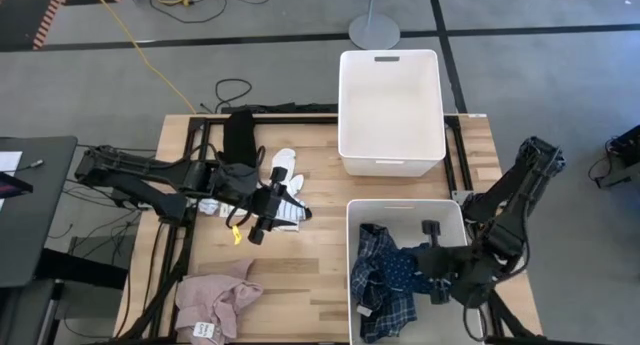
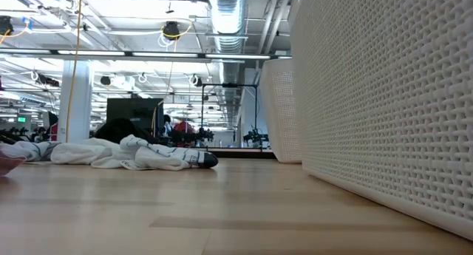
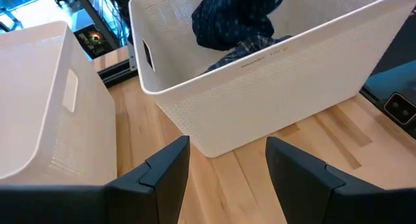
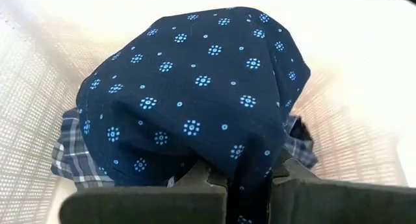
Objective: Sort clothes
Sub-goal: Put the blue polo shirt into the bottom white laundry bin
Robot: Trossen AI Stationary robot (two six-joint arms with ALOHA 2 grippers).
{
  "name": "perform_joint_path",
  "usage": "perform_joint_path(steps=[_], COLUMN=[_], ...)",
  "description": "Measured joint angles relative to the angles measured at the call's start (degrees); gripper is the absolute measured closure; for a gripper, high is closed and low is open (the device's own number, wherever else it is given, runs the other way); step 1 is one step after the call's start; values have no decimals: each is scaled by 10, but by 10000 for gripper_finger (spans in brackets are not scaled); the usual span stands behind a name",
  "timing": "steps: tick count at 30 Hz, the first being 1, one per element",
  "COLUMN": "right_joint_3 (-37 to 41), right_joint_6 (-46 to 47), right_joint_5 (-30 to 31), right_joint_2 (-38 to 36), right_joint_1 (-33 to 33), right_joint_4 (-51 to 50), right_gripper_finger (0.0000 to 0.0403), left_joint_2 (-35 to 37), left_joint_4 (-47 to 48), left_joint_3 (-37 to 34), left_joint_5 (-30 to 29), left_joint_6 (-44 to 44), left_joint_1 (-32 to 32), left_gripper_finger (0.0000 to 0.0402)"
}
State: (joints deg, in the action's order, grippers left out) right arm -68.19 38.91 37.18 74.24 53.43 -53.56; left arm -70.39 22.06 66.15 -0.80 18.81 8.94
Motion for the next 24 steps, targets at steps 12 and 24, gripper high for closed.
perform_joint_path(steps=[12,24], right_joint_3=[78,185], right_joint_6=[90,108], right_joint_5=[-54,-159], right_joint_2=[0,0], right_joint_1=[-83,-169], right_joint_4=[-7,100], right_gripper_finger=[370,364], left_joint_2=[0,0], left_joint_4=[15,0], left_joint_3=[0,-52], left_joint_5=[0,-8], left_joint_6=[-1,-5], left_joint_1=[-7,-7], left_gripper_finger=[205,205])
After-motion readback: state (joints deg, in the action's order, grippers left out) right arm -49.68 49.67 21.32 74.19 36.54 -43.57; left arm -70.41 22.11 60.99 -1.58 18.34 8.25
